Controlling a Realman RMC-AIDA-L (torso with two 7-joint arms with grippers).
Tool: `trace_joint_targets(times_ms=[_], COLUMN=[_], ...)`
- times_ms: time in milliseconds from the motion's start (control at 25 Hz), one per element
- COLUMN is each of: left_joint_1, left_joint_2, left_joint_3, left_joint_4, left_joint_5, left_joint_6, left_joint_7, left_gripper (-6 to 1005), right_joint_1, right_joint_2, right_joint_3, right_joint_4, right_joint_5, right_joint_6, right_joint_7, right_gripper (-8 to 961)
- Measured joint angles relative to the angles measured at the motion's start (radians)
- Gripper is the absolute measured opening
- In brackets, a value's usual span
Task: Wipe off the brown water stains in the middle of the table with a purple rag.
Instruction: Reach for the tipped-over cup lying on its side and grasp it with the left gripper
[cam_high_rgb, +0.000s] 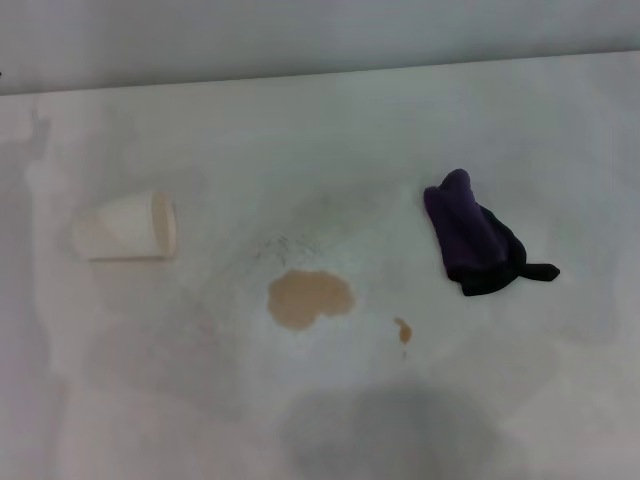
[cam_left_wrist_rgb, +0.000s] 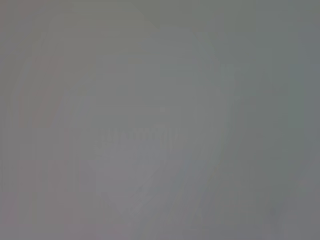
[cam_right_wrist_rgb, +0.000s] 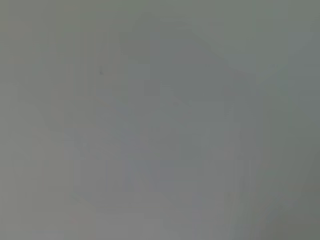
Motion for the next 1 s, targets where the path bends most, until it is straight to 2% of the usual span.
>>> trace_joint_targets(times_ms=[200,280,400,520,600,680,1000], left_joint_1=[0.021,0.063,0.173,0.298,0.321,0.38,0.439], left_joint_2=[-0.004,-0.004,-0.004,-0.001,0.0,0.001,0.0], left_joint_3=[0.005,0.009,0.008,0.002,0.003,0.006,0.008], left_joint_4=[0.042,0.091,0.171,0.23,0.23,0.216,0.185], left_joint_5=[0.012,0.057,0.179,0.263,0.278,0.359,0.495], left_joint_6=[0.047,0.127,0.292,0.445,0.474,0.54,0.639], left_joint_7=[0.001,0.002,-0.003,-0.05,-0.073,-0.134,-0.125], left_gripper=[888,888,888,887,887,887,888], right_joint_1=[-0.011,-0.032,-0.08,-0.103,-0.108,-0.115,-0.131], right_joint_2=[0.015,0.035,0.059,0.062,0.062,0.061,0.063], right_joint_3=[-0.065,-0.142,-0.256,-0.322,-0.322,-0.323,-0.323], right_joint_4=[-0.004,-0.007,0.004,0.051,0.061,0.066,0.087], right_joint_5=[-0.001,-0.002,-0.002,-0.002,-0.002,-0.002,-0.002], right_joint_6=[0.01,0.065,0.229,0.345,0.351,0.351,0.369], right_joint_7=[-0.015,-0.014,-0.012,-0.009,-0.006,0.007,0.058], right_gripper=[870,870,871,871,871,871,870])
